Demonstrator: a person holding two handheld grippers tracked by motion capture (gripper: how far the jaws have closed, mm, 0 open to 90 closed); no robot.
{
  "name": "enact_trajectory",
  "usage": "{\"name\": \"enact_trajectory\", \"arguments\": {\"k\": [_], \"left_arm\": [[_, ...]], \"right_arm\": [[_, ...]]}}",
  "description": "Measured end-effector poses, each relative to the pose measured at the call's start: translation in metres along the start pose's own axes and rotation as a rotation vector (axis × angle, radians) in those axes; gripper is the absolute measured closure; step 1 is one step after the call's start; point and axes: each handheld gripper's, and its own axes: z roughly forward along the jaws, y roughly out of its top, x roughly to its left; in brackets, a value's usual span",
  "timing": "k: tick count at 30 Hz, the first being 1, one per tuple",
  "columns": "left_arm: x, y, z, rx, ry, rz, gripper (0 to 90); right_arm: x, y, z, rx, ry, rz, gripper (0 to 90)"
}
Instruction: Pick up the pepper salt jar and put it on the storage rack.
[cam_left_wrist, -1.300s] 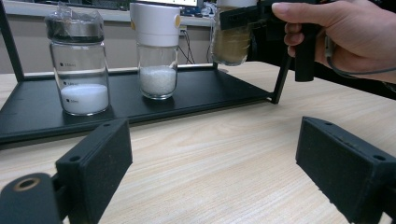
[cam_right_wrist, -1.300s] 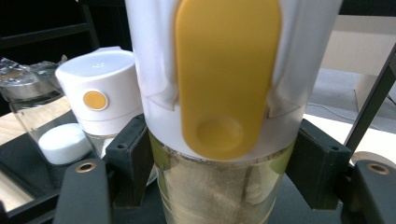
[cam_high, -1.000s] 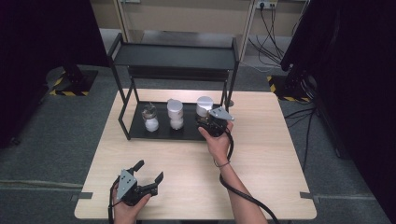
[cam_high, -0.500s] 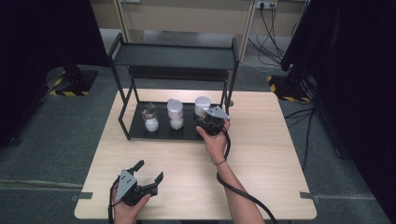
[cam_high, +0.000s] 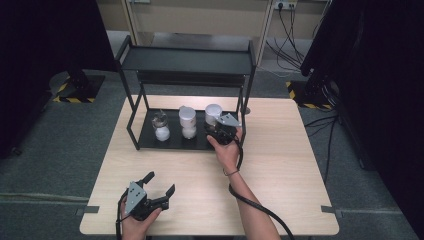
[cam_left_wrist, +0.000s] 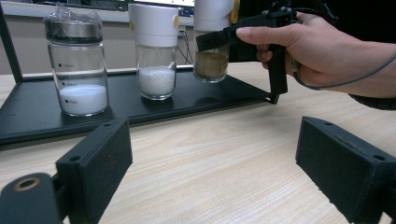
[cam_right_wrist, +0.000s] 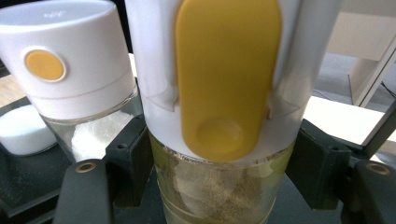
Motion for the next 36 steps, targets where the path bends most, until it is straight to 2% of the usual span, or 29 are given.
{"name": "enact_trajectory", "arguments": {"k": [16,36], "left_arm": [[0.0,0.0,0.0,-0.001,-0.002,0.003,10.5],[-0.002,0.0,0.0,0.001,-0.004,0.009,10.5]], "right_arm": [[-0.005,-0.011,0.01,0.022,-0.015,0.065,31.1],[-0.001,-0.017,0.006,0.011,-0.021,0.034,30.2]]}}
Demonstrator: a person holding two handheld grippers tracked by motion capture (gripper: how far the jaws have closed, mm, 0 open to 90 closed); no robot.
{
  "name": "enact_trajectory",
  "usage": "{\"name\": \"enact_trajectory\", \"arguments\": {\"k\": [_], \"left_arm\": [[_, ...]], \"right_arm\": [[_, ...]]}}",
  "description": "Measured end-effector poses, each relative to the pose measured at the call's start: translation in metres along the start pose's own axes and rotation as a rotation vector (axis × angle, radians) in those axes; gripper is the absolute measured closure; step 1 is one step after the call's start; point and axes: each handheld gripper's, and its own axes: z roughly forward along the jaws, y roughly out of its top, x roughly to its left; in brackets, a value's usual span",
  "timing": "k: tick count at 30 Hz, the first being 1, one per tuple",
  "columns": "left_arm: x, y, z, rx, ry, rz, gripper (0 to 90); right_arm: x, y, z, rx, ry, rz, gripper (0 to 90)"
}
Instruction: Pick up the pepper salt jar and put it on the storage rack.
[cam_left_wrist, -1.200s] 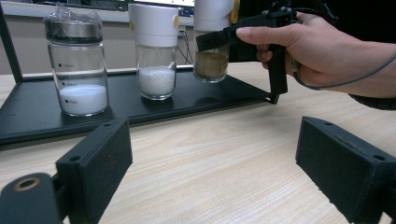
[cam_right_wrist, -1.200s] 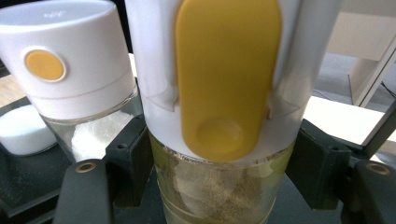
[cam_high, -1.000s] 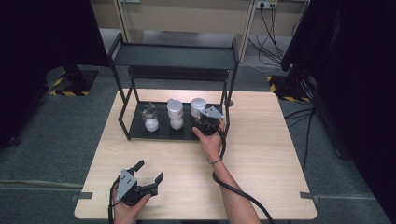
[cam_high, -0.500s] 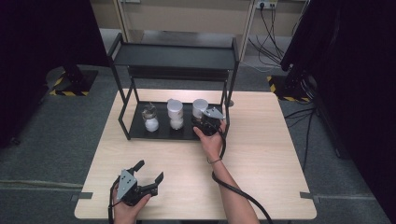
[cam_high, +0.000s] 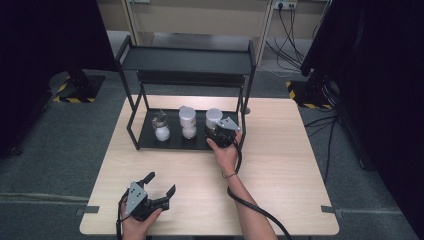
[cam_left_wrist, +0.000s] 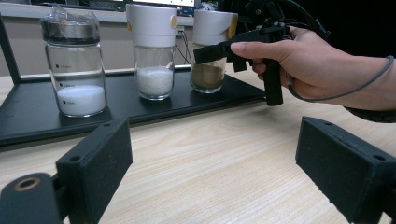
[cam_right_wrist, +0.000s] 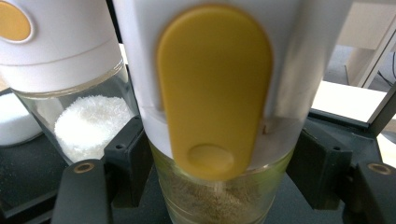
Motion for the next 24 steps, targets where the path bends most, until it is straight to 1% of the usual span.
{"name": "enact_trajectory", "arguments": {"k": [6,11,15,22,24], "left_arm": [[0.0,0.0,0.0,0.0,-0.001,-0.001,10.5],[0.0,0.0,0.0,0.0,-0.001,0.001,10.5],[-0.001,0.0,0.0,0.001,-0.001,0.0,10.5],[-0.001,0.0,0.0,0.003,-0.003,0.0,10.5],[-0.001,0.0,0.0,0.003,-0.003,0.0,10.5]], "right_arm": [[0.0,0.0,0.0,0.0,0.004,0.011,28.8],[0.001,0.0,0.0,0.007,0.01,0.017,24.9],[0.003,0.0,0.0,0.01,0.011,0.023,20.0],[0.009,0.0,-0.002,0.021,-0.009,0.02,14.9],[0.01,0.0,-0.003,0.026,-0.013,0.028,14.0]]}}
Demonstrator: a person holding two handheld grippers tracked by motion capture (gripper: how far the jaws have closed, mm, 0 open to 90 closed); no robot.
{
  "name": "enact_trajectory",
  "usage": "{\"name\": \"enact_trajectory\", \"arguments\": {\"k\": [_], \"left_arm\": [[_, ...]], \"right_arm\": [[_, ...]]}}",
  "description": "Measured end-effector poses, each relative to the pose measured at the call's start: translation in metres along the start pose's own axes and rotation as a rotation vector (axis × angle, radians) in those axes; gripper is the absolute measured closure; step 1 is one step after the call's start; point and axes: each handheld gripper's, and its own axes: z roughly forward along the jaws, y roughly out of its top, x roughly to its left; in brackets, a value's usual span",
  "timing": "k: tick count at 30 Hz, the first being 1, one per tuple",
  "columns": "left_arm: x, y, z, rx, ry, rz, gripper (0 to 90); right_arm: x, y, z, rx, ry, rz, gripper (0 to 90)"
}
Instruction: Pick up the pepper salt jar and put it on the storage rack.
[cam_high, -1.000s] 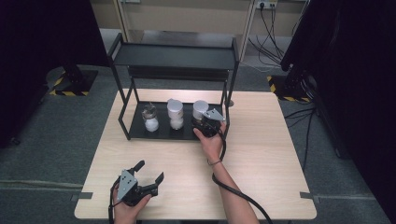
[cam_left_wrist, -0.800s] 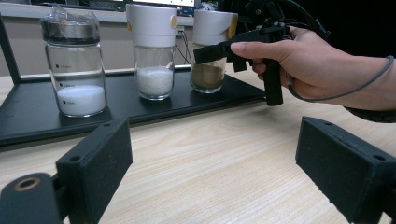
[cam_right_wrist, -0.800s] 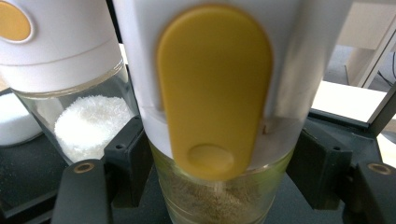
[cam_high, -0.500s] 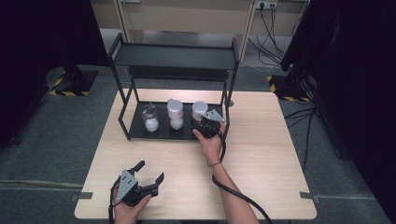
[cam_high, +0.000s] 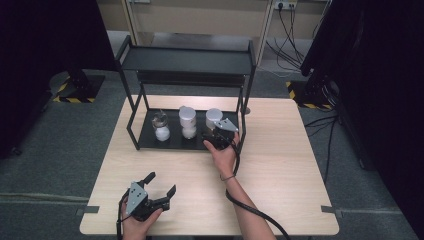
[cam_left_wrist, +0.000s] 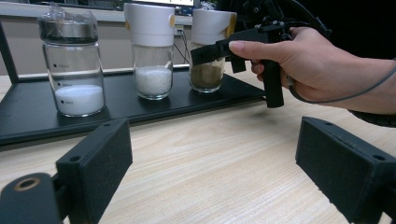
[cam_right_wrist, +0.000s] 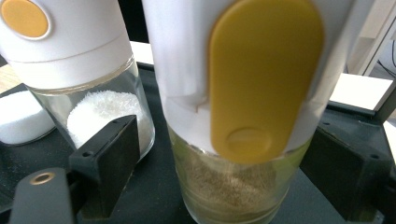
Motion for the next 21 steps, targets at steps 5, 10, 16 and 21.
{"name": "enact_trajectory", "arguments": {"k": [5,10,16,21], "left_arm": [[0.0,0.0,0.0,0.001,-0.001,0.0,10.5],[-0.001,0.0,0.0,0.0,-0.002,0.001,10.5],[-0.001,0.0,0.001,0.0,-0.002,-0.001,10.5],[-0.001,0.0,0.001,0.0,-0.001,0.0,10.5]], "right_arm": [[0.002,0.0,-0.004,0.004,-0.002,0.013,12.0],[0.004,-0.001,-0.009,0.012,-0.002,0.017,10.5],[0.005,-0.002,-0.016,0.021,0.004,0.007,10.4],[0.006,-0.004,-0.022,0.026,0.016,-0.003,10.2]]}}
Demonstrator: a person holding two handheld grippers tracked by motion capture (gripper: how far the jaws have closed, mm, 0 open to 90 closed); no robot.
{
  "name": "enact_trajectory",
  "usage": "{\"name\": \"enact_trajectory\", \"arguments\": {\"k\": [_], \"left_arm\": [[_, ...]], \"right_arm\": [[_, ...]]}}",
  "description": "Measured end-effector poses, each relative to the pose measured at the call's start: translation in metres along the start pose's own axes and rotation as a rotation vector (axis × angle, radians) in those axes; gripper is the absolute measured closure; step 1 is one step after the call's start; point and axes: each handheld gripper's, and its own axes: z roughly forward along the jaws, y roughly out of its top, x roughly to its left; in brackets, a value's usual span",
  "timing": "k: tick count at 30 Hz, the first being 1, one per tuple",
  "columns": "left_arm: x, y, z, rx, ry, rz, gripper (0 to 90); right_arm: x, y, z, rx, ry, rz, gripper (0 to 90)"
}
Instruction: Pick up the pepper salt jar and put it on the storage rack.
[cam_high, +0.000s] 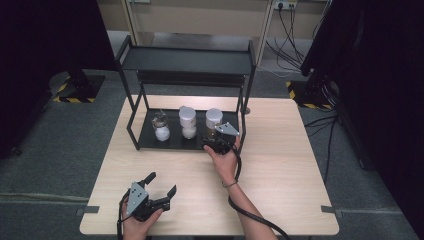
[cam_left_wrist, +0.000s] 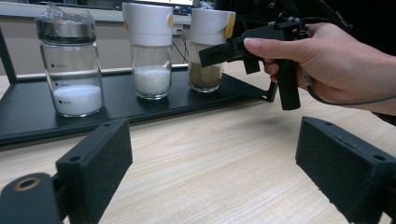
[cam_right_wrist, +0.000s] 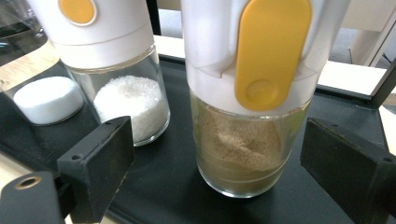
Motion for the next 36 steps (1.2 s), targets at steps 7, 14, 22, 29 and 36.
{"name": "enact_trajectory", "arguments": {"k": [7,14,22,29,36], "left_arm": [[0.0,0.0,0.0,0.0,0.0,0.001,10.5],[0.0,0.0,0.0,-0.002,0.001,0.001,10.5],[0.0,0.0,0.0,-0.001,0.001,0.002,10.5],[0.0,0.0,0.0,-0.002,0.002,0.002,10.5],[0.0,0.0,0.0,-0.001,0.002,0.006,10.5]], "right_arm": [[0.0,0.0,-0.009,0.001,0.016,-0.011,9.6],[0.001,-0.002,-0.018,0.004,0.05,-0.027,8.3],[0.0,-0.006,-0.026,0.008,0.08,-0.038,7.2],[0.001,-0.008,-0.032,0.003,0.095,-0.048,6.9],[0.0,-0.011,-0.04,0.005,0.106,-0.058,6.5]]}}
